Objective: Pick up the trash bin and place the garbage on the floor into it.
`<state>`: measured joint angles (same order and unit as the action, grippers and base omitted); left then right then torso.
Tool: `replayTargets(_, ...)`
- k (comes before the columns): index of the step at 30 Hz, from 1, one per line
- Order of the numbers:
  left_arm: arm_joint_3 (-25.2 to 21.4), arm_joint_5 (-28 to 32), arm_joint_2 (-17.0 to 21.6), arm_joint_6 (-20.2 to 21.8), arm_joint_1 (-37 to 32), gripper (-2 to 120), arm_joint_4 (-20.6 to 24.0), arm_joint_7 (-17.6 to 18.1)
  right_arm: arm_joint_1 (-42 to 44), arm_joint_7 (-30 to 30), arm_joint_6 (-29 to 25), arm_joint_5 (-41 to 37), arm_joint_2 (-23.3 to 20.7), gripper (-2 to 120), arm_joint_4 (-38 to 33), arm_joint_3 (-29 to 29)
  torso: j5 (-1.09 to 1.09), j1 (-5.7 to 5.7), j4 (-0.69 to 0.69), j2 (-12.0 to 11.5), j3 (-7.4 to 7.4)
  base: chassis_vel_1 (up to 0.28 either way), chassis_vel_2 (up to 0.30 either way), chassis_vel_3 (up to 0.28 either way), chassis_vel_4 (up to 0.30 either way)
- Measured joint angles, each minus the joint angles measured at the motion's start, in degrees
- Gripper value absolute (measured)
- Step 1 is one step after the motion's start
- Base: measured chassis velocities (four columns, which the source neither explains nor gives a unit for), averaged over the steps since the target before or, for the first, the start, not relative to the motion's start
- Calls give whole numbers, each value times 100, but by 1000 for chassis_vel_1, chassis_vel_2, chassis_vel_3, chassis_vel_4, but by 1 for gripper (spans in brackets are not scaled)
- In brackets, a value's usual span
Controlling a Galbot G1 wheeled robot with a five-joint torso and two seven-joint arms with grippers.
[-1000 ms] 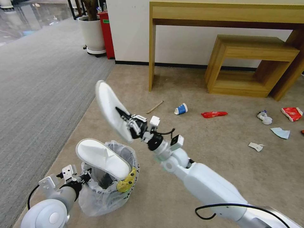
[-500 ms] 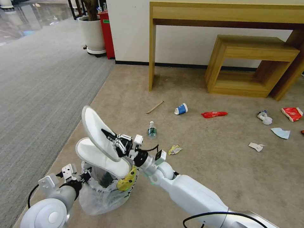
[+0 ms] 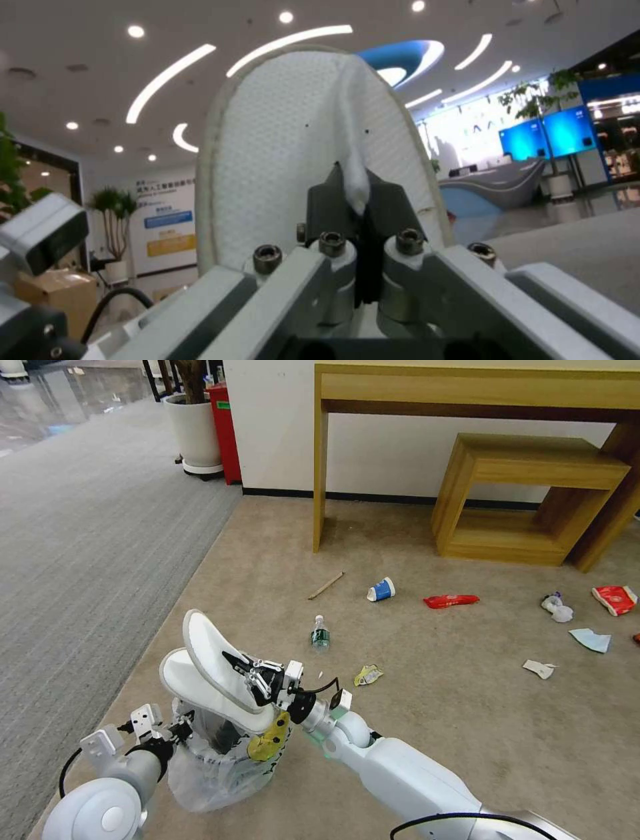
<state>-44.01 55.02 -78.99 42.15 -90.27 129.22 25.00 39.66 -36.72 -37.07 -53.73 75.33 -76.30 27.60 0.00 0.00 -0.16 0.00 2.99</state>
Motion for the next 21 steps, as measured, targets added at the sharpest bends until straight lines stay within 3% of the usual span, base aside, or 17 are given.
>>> replayTargets(21,-17,41,40,-5,-29,1,51,-7,-97,650,-388,772,272,0,346,356,0,0,0,0,0,0,0,0,0)
